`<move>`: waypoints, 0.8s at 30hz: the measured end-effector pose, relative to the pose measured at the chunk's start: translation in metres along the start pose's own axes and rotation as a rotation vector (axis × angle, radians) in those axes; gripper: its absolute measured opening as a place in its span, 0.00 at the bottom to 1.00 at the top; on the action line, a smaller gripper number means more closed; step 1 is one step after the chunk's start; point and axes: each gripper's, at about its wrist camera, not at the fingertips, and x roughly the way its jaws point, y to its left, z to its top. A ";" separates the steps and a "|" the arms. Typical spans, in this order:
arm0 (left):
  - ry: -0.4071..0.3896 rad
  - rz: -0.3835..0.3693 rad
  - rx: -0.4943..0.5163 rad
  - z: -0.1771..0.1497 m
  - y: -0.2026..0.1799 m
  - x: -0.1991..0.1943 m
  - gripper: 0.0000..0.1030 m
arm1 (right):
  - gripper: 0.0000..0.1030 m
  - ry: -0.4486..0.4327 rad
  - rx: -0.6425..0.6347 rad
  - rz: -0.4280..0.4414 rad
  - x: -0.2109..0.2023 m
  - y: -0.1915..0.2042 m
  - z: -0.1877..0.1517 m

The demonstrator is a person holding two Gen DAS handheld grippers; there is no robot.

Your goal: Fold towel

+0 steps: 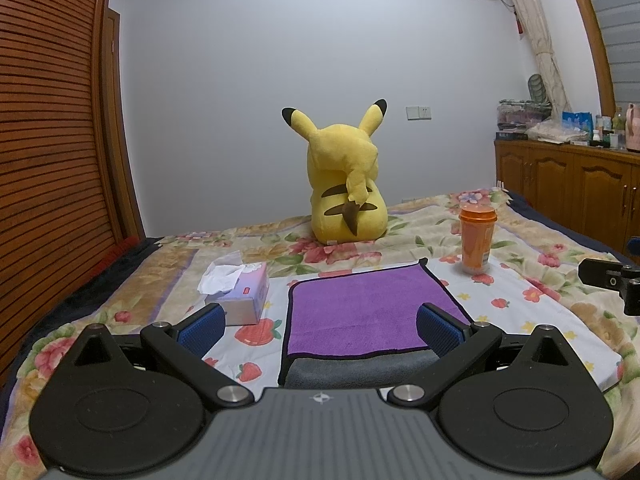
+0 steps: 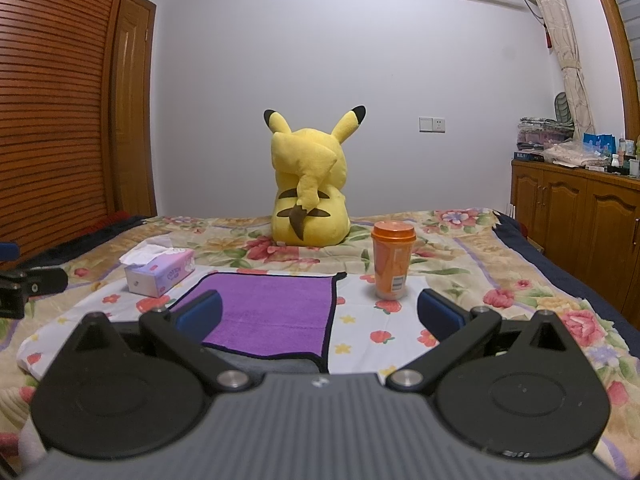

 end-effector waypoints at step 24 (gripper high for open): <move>0.001 0.001 0.002 0.000 0.000 0.000 1.00 | 1.00 0.002 0.001 0.000 0.000 0.000 0.000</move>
